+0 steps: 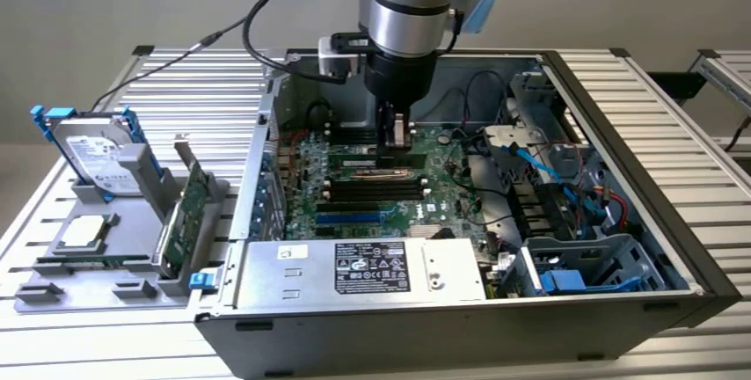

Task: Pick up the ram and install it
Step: 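Insert the ram into the slot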

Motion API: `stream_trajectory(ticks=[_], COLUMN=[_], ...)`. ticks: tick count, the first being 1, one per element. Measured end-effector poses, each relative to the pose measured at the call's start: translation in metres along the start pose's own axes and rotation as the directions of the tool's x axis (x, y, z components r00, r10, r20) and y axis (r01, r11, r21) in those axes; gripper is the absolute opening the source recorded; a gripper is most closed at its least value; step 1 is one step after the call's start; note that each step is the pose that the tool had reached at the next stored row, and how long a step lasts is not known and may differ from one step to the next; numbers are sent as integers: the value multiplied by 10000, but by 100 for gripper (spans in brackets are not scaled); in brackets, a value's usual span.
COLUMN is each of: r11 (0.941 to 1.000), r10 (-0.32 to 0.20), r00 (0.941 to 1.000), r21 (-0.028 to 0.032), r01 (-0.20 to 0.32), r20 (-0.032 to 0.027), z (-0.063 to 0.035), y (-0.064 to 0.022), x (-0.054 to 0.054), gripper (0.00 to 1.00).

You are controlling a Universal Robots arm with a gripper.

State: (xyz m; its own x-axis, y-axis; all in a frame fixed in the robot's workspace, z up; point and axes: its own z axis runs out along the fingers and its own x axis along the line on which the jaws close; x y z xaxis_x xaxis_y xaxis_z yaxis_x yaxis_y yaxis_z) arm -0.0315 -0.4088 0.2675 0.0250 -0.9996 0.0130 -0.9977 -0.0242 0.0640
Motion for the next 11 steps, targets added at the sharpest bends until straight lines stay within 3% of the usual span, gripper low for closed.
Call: stream_trajectory(ticks=[11], r11=[10000], r10=[-87], r00=[10000], r21=[1], r01=[87], r20=[-4], z=[200], y=[-12], x=[10], gripper=[14])
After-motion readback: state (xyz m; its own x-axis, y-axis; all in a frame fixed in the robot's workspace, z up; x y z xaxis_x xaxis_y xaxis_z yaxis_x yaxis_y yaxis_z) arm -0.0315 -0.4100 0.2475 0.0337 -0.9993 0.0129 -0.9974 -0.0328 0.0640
